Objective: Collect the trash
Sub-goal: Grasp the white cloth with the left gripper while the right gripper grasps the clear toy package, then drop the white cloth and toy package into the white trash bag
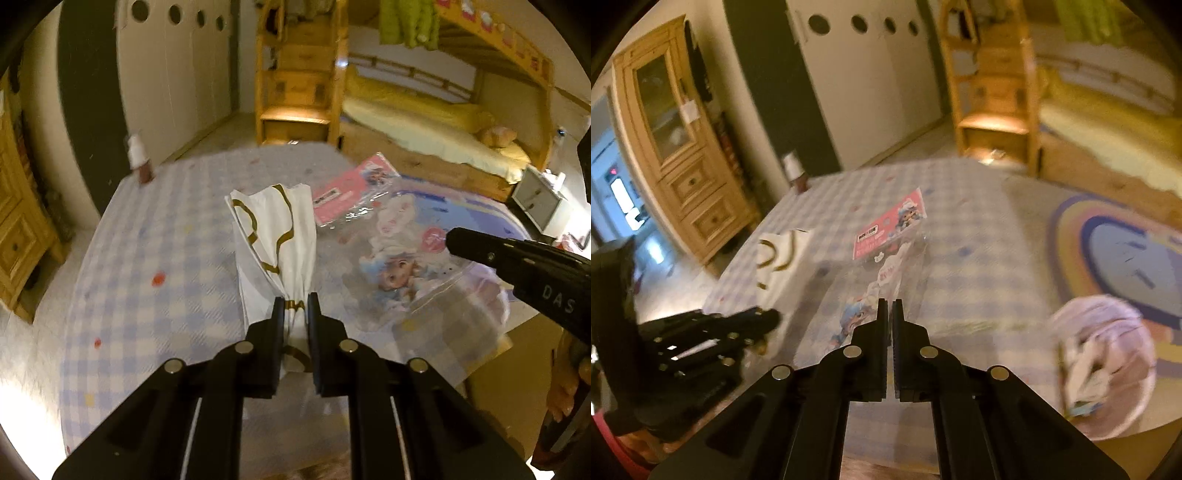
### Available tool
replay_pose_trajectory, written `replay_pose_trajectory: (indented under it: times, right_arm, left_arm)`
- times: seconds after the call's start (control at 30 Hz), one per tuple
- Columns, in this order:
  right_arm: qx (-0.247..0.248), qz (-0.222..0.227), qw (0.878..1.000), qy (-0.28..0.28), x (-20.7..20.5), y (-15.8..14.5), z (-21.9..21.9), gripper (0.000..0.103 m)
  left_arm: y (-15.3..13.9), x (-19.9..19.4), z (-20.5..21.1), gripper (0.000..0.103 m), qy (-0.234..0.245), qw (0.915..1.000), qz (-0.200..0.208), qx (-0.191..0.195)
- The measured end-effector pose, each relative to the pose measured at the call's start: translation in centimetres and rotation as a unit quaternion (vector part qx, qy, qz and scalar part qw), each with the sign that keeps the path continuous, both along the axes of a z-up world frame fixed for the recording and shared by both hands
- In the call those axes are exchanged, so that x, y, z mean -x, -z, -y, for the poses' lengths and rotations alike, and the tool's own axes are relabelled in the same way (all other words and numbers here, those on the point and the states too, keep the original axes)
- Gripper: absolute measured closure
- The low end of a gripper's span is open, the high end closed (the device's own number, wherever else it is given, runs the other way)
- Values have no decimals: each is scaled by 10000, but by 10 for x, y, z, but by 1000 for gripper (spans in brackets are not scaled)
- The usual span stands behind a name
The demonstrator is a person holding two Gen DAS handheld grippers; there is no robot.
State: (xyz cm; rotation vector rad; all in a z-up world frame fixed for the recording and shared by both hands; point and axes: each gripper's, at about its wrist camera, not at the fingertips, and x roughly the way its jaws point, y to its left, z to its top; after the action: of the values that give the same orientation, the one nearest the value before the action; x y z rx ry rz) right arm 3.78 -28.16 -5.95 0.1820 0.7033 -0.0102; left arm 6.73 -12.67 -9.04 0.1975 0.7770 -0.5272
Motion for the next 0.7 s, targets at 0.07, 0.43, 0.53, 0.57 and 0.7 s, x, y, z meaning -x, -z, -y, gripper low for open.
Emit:
replay_pose_trajectory:
  times: [0.07,0.43,0.53,0.57,0.7]
  right_arm:
    - [142,56,9997,165,7,-6,8,101]
    - [675,-98,9858,1535,68,-7,99,101]
    - [816,-299,9788,1853,76,2,122,100]
    - [872,-355,9768,1925,77,4,125,100]
    - [900,-722,9683,2217,78,27,156,98]
  left_arm:
    - [-9,4,15,92,139,9999,92,-20]
    - [-15,35,122,91,1167,9928,284,5]
    - [-11,42,143,91,1366,9902,285,-28]
    - [-9,43,149,91,1428,9894,264,-34]
    - [-3,45,164,91,1575,9873,192,-91]
